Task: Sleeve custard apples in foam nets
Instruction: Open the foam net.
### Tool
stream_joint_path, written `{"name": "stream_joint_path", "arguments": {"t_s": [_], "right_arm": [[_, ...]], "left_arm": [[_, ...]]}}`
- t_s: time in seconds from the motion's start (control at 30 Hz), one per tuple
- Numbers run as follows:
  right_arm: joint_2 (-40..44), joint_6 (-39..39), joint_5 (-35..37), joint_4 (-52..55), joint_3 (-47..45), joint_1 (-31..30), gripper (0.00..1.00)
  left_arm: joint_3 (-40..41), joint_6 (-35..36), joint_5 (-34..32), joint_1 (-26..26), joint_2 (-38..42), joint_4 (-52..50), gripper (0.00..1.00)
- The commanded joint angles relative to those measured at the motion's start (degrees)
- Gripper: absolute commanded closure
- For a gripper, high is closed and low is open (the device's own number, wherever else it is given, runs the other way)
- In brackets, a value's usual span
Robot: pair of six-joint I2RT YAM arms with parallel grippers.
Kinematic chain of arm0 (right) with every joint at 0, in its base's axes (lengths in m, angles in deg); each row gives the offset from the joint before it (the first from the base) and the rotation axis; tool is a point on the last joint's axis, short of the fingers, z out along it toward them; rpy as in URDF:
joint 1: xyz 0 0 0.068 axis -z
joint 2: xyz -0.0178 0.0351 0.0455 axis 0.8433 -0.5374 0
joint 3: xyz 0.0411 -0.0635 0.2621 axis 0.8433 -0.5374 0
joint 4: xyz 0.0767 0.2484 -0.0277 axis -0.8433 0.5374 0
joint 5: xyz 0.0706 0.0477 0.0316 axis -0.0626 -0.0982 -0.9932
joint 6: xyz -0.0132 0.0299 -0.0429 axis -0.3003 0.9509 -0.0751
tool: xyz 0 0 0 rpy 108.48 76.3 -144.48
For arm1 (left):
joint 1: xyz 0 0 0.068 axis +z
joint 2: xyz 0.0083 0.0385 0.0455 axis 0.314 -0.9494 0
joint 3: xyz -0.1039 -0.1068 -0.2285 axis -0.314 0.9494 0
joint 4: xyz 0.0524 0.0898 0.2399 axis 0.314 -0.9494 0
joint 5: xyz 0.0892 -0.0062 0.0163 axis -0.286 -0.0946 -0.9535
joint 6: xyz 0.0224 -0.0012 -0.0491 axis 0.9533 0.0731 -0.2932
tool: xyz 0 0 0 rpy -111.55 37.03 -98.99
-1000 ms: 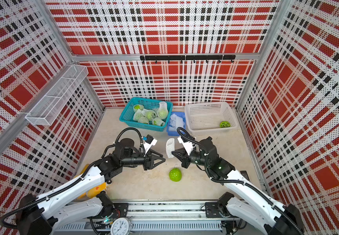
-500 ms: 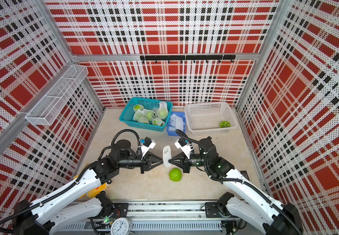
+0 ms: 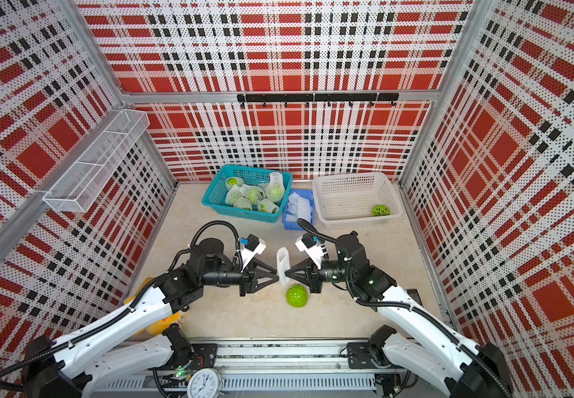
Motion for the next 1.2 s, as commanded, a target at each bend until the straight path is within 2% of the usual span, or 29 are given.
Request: {"name": "stream_joint_path", "arguments": {"t_s": [0.0,0.2,0.4,0.7,0.9,1.17], "right_arm": [[1.5,-1.0,0.7,-1.8,-0.4,0.1,1.0],[1.5,-1.0,0.4,-1.6,-0.4,0.1,1.0],[1.4,-0.7,-0.1,-2.1,-0.8,0.1,1.0],[2.3,-1.2,1.9,-0.9,-0.9,0.1,1.0],[4.3,-2.1,5.6,1.0,-1.0,0.3,1.0],[3.8,-1.8,4.6,1.0,-1.3,0.2,1.0]], "left_arm": [[-0.3,0.0,1.4,-0.7,-0.2,1.5,0.58],[-0.8,0.0,1.2,-1.4,-1.2,2.5,0.53],[-0.8,-0.2,0.2,-1.9,-2.0,3.8,0.56],[-0.5,-0.2,-0.7,-1.8,-0.8,4.4,0.73],[0.3,-0.2,-2.0,-1.8,0.5,3.2,0.78],[0.5,-0.2,-3.3,-1.8,-0.1,3.1,0.94]]}}
